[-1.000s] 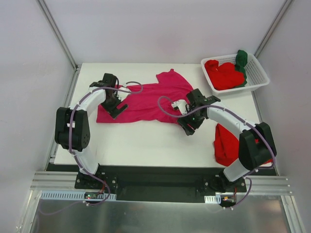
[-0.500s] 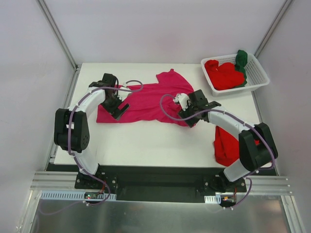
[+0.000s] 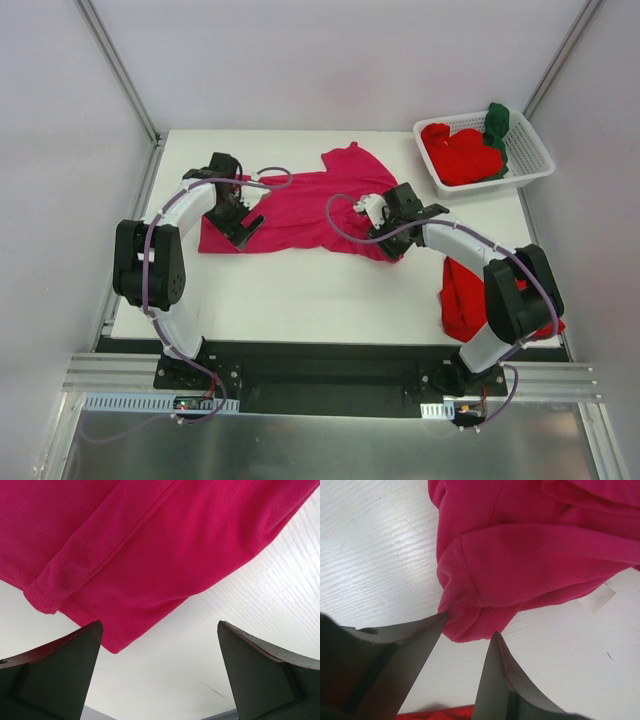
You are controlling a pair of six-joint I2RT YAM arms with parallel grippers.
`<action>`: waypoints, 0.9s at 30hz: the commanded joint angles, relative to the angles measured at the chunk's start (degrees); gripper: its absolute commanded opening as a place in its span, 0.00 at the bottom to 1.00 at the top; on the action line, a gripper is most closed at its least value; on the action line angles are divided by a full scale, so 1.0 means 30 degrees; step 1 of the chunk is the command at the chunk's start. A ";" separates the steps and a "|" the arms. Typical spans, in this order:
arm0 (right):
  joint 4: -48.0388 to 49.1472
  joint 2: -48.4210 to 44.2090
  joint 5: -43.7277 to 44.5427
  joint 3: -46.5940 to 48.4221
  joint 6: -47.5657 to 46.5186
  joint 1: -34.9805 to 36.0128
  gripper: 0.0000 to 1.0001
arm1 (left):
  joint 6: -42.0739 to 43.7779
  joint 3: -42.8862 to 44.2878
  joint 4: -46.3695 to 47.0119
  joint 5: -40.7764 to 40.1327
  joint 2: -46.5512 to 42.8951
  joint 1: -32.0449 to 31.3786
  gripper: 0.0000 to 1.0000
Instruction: Fold and stack the t-shirts
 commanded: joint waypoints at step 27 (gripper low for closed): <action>-0.1058 -0.1138 -0.0177 -0.1142 -0.0945 0.1108 0.40 | 0.1627 -0.0969 -0.0208 -0.1441 0.1230 0.1320 0.99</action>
